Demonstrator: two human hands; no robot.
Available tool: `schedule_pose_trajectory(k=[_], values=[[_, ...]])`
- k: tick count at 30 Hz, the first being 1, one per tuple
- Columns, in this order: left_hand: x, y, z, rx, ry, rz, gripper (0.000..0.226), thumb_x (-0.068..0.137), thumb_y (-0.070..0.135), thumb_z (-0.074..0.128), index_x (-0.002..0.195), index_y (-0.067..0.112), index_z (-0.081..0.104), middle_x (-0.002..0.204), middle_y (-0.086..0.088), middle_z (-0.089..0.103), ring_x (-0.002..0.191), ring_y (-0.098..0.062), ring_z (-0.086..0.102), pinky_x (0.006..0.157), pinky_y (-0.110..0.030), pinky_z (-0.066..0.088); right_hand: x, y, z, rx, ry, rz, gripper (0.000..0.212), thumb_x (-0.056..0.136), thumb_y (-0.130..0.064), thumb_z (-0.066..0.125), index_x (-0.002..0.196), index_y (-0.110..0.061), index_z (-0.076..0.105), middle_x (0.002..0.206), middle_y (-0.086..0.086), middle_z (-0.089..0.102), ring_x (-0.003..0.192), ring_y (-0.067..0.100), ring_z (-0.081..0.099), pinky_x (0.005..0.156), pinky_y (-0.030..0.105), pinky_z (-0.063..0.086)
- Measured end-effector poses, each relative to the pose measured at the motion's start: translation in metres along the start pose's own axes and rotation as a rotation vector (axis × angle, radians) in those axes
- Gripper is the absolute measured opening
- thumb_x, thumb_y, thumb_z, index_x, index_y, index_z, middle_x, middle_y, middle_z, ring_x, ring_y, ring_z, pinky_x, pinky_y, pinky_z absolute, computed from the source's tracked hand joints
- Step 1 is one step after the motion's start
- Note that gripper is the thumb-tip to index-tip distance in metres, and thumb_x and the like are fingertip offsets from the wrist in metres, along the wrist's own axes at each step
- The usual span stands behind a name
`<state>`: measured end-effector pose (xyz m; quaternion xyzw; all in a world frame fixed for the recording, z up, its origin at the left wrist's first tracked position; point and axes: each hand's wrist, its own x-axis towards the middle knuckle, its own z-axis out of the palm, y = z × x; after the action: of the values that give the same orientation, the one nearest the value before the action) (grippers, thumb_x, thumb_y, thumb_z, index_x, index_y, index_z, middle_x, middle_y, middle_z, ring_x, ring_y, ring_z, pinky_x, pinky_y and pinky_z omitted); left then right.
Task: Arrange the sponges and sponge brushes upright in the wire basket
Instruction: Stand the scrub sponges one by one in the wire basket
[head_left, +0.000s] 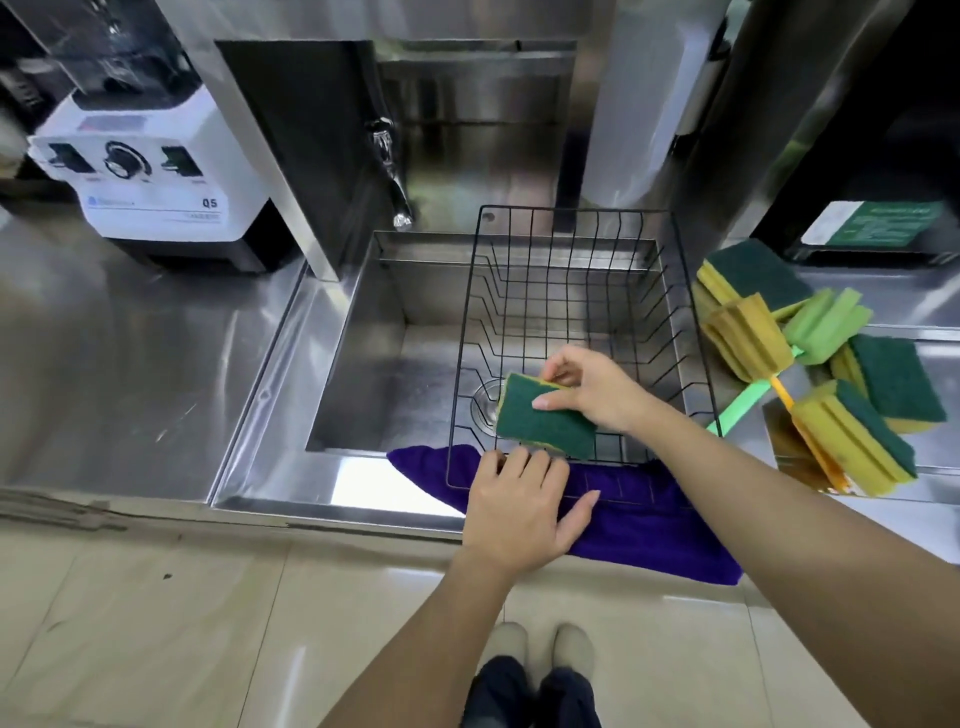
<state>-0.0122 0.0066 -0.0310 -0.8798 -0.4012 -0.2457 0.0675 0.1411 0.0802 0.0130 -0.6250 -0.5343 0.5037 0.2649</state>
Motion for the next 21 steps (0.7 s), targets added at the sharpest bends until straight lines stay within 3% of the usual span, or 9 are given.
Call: schedule_pose_trajectory(k=[2, 6, 11, 14, 17, 19, 21], values=[[0.000, 0.000, -0.001, -0.018, -0.011, 0.001, 0.038, 0.090, 0.044, 0.046, 0.083, 0.009, 0.061, 0.078, -0.007, 0.063, 0.071, -0.026, 0.055, 0.063, -0.037, 0.041, 0.005, -0.002, 0.008, -0.020, -0.109, 0.021, 0.027, 0.072, -0.005, 0.075, 0.074, -0.019, 0.052, 0.080, 0.001, 0.060, 0.078, 0.019, 0.055, 0.074, 0.031, 0.046], [-0.001, 0.000, -0.002, 0.001, -0.067, -0.009, 0.042, 0.091, 0.046, 0.042, 0.096, 0.009, 0.062, 0.100, -0.012, 0.068, 0.090, -0.027, 0.059, 0.076, -0.040, 0.043, 0.015, -0.001, 0.018, -0.149, -0.172, -0.009, 0.023, 0.073, -0.010, 0.075, 0.074, -0.021, 0.054, 0.083, 0.001, 0.059, 0.084, 0.019, 0.053, 0.085, 0.039, 0.046], [0.001, 0.001, -0.004, -0.021, -0.135, -0.016, 0.042, 0.091, 0.045, 0.041, 0.092, 0.010, 0.064, 0.095, -0.009, 0.069, 0.090, -0.026, 0.060, 0.074, -0.039, 0.045, 0.017, 0.005, 0.014, -0.244, -0.223, 0.011, 0.014, 0.079, -0.018, 0.070, 0.089, -0.014, 0.061, 0.100, 0.011, 0.064, 0.093, 0.022, 0.055, 0.090, 0.044, 0.045], [0.004, 0.001, -0.006, -0.013, -0.192, -0.033, 0.043, 0.090, 0.046, 0.042, 0.093, 0.010, 0.065, 0.095, -0.008, 0.070, 0.091, -0.026, 0.061, 0.074, -0.038, 0.048, 0.016, 0.008, 0.018, -0.448, -0.194, 0.013, 0.028, 0.085, -0.032, 0.062, 0.110, -0.020, 0.063, 0.114, 0.003, 0.061, 0.109, 0.023, 0.053, 0.097, 0.043, 0.042], [0.005, 0.002, -0.005, -0.009, -0.195, -0.023, 0.043, 0.089, 0.046, 0.043, 0.093, 0.010, 0.066, 0.093, -0.008, 0.070, 0.090, -0.025, 0.062, 0.072, -0.037, 0.048, 0.014, 0.009, 0.020, -0.642, -0.151, 0.030, 0.040, 0.087, -0.044, 0.054, 0.124, -0.030, 0.055, 0.130, 0.005, 0.053, 0.125, 0.026, 0.040, 0.105, 0.046, 0.027], [0.004, 0.001, -0.005, 0.009, -0.178, -0.009, 0.042, 0.088, 0.045, 0.043, 0.091, 0.010, 0.066, 0.092, -0.008, 0.070, 0.089, -0.026, 0.062, 0.072, -0.037, 0.047, 0.011, 0.005, 0.015, -0.648, -0.121, -0.007, 0.043, 0.087, -0.042, 0.055, 0.127, -0.027, 0.052, 0.133, 0.008, 0.051, 0.127, 0.026, 0.038, 0.106, 0.045, 0.025], [0.004, 0.001, -0.005, 0.027, -0.159, 0.002, 0.042, 0.088, 0.044, 0.042, 0.092, 0.009, 0.066, 0.095, -0.009, 0.069, 0.089, -0.027, 0.062, 0.074, -0.038, 0.047, 0.007, 0.001, 0.001, -0.478, 0.003, -0.056, 0.042, 0.088, -0.032, 0.057, 0.127, -0.019, 0.052, 0.128, 0.008, 0.055, 0.121, 0.024, 0.046, 0.102, 0.037, 0.034]])
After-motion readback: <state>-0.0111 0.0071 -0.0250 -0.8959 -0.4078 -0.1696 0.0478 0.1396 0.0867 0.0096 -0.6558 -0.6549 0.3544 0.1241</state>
